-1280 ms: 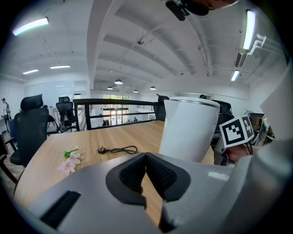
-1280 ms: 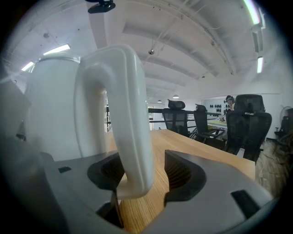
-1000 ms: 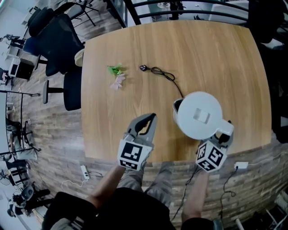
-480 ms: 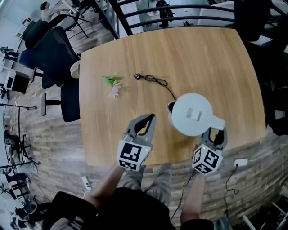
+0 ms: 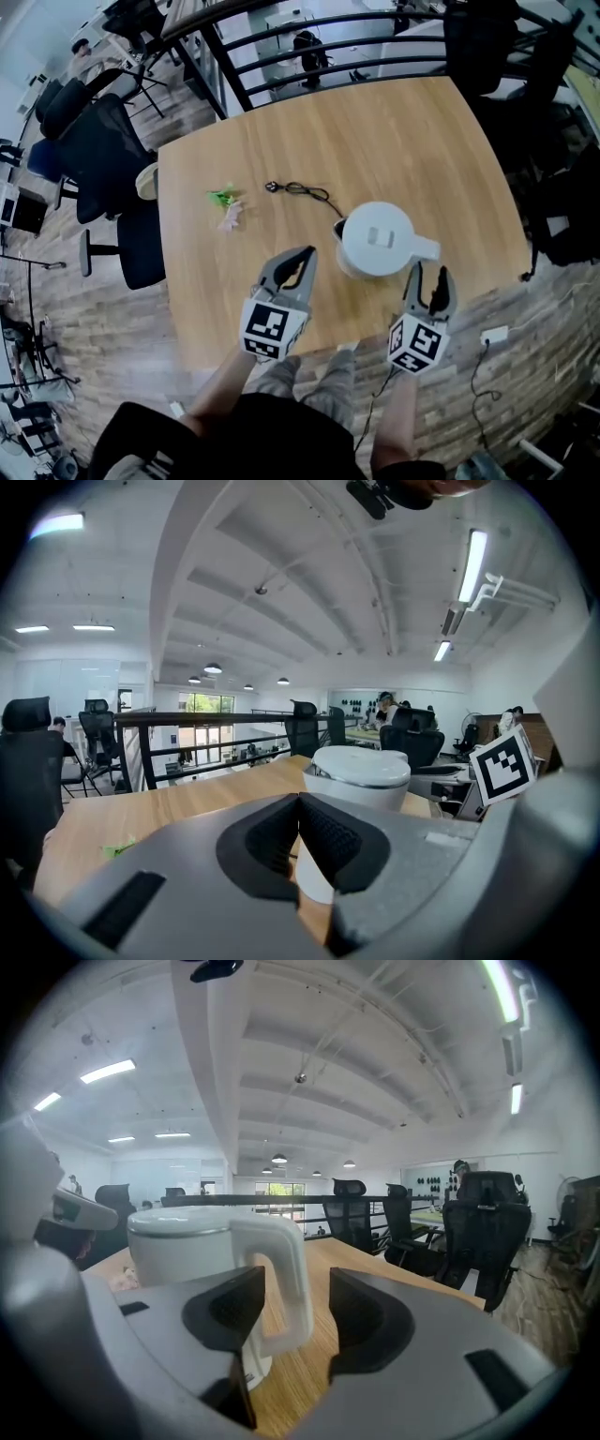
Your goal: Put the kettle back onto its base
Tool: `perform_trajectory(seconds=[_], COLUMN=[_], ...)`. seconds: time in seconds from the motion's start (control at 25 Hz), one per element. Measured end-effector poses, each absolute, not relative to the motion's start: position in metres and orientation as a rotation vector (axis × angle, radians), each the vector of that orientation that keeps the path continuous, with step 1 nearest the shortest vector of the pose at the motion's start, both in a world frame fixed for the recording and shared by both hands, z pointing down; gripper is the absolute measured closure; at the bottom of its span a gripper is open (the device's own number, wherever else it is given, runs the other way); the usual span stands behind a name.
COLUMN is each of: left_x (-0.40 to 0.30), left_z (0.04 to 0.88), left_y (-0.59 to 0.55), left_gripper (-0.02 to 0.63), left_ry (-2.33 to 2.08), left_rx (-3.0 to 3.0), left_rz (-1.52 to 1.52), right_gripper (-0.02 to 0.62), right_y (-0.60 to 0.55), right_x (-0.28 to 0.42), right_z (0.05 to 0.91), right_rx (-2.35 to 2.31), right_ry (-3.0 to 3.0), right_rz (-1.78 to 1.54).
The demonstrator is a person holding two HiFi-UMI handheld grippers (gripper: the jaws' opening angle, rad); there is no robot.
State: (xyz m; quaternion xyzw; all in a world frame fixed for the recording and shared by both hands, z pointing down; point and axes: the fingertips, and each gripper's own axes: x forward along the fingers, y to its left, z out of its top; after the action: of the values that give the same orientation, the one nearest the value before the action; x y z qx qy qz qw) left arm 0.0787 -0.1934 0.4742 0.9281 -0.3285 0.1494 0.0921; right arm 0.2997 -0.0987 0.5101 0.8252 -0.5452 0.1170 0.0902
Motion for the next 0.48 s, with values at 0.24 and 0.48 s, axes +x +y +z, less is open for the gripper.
perform_trajectory(seconds=[0.24,0.48], left_x=[0.074,0.071], left_z=[0.444,0.414], left_y=[-0.189,-0.179], left_gripper=[0.603,0.603], left_ry=[-0.930,-0.880], left_rx=[2.816,2.872], left_rz=[0.378,0.314], right_gripper=[0.419,0.456], right_y=[-0.080,-0.063], right_x=[0.289,0.273], right_z=[0.475,0.439], right_rx=[2.512,2.545], right_ry=[-1.599,-1.592], right_rz=[0.279,0.203])
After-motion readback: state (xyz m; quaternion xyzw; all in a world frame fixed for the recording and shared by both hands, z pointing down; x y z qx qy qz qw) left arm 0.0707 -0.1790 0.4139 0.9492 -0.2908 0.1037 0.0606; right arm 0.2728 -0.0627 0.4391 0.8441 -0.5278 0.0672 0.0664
